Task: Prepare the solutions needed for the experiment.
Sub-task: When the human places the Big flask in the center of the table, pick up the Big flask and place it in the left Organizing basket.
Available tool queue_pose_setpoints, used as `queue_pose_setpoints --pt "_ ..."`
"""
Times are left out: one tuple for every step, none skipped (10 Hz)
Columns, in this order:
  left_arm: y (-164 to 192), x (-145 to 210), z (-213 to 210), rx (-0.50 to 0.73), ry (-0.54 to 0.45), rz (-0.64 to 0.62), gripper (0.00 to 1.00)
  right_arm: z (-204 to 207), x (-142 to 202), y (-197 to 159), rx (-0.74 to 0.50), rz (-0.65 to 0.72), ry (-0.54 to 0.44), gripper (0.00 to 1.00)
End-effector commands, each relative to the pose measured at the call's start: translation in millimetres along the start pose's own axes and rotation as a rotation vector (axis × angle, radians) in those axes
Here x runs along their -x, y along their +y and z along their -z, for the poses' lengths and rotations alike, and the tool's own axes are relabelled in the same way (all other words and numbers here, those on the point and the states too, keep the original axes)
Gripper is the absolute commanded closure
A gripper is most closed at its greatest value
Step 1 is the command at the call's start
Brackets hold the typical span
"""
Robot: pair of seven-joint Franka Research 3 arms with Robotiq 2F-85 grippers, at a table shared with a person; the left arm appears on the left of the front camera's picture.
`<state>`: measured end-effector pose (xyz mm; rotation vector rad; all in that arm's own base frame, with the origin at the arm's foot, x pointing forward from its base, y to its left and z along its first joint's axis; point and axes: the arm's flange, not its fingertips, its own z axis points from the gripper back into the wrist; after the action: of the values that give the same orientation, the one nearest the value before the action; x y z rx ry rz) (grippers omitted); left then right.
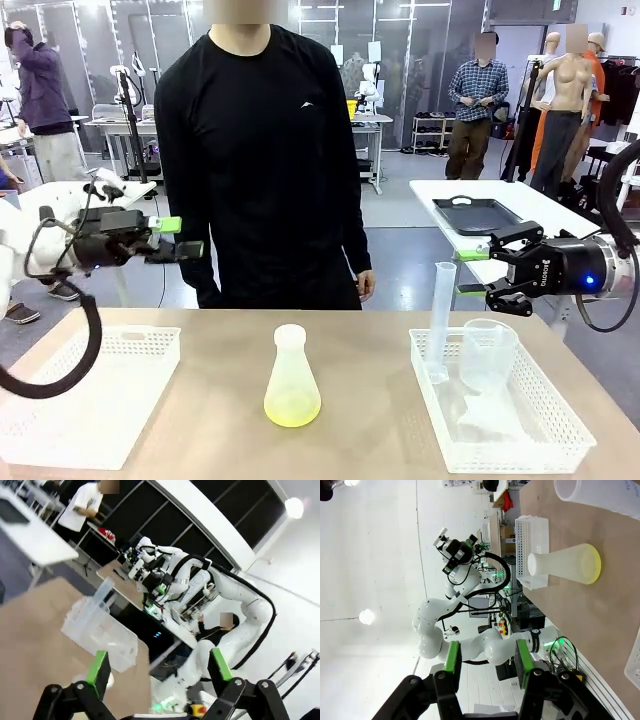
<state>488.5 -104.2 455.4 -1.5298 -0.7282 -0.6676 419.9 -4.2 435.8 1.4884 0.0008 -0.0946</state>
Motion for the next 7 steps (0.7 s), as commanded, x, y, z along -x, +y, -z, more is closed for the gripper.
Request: queue_pose_setpoints --pt "10.9 -10.7 22.0 -0.062 0.018 0.240 0.00 0.9 0.8 2.6 -0.009 -0.011 -0.003 0.44" --pt "7.7 -14.2 31.9 -0.084 0.056 0.350 0.00 0.9 0.8 2.6 -0.009 -0.011 -0.003 0.44" --pt "5.2 -16.6 38.9 -0.065 0.073 0.385 0.00 0.9 0.8 2.6 -0.009 -0.011 -0.003 0.44" --pt "6.5 -19.2 44.1 -0.041 0.048 0.359 0.00 0.9 0.8 2.6 -0.009 -0.011 -0.003 0.44" --pt "-0.3 -19.5 31.9 -0.035 0.048 0.326 0.00 0.9 0.8 2.6 -0.009 -0.011 -0.003 0.44" --pt "-0.3 -19.5 31.9 -0.035 0.048 0.326 0.00 0.9 0.8 2.6 -0.009 -0.011 -0.003 0.44" --pt "-0.3 -19.5 31.9 -0.035 0.048 0.326 0.00 0.9 0.8 2.6 -0.009 -0.011 -0.003 0.44"
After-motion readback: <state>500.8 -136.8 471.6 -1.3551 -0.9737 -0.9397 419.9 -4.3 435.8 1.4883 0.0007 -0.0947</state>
